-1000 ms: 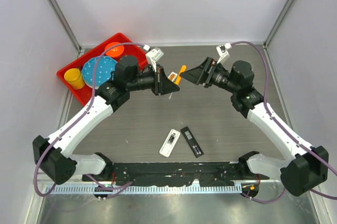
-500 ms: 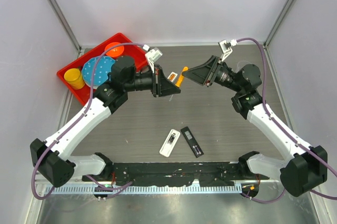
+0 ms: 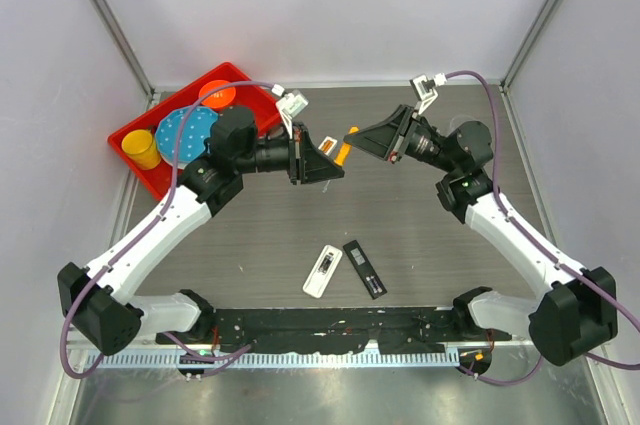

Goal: Unload the batteries from the remote control

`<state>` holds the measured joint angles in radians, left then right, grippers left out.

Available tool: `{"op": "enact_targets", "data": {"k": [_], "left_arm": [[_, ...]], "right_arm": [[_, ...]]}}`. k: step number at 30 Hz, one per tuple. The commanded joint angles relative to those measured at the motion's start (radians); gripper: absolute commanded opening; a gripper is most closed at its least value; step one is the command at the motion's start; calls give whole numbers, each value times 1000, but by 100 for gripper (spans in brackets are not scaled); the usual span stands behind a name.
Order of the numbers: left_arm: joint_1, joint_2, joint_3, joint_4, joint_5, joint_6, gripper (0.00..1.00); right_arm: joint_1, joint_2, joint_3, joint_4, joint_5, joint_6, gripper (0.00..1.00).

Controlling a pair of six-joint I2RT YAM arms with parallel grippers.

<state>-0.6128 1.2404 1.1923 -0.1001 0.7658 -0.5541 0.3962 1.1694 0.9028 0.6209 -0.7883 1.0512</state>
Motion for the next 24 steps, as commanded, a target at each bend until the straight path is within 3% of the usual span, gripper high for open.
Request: {"op": "enact_targets", "data": {"k": [1, 6, 10, 15, 17, 18, 19, 21, 22, 24], "left_arm": [[2, -13, -3, 54, 32, -15, 0], [2, -13, -3, 54, 33, -15, 0], [2, -10, -5, 57, 35, -15, 0], [2, -19, -7, 53, 1, -10, 1], [4, -39, -20, 53, -51, -10, 12], [5, -65, -31, 60, -93, -9, 21], [7, -81, -51, 72, -112, -6, 43], [13, -125, -71, 79, -172, -3, 57], [18, -139, -91, 80, -192, -1, 70], [24, -180, -108, 73, -252, 8, 81]], "right_arm": [[7, 7, 4, 80, -28, 23, 38], [12, 10, -16, 123, -29, 44, 33], [13, 15, -13, 126, -43, 40, 3], [13, 4, -15, 94, -29, 9, 1], [13, -4, -15, 62, -17, -19, 1], [13, -10, -10, 42, -11, -31, 1], [13, -19, -7, -13, 13, -66, 1], [13, -30, 2, -79, 38, -108, 1], [13, -33, 7, -113, 53, -129, 1], [13, -45, 21, -216, 105, -189, 1]]}}
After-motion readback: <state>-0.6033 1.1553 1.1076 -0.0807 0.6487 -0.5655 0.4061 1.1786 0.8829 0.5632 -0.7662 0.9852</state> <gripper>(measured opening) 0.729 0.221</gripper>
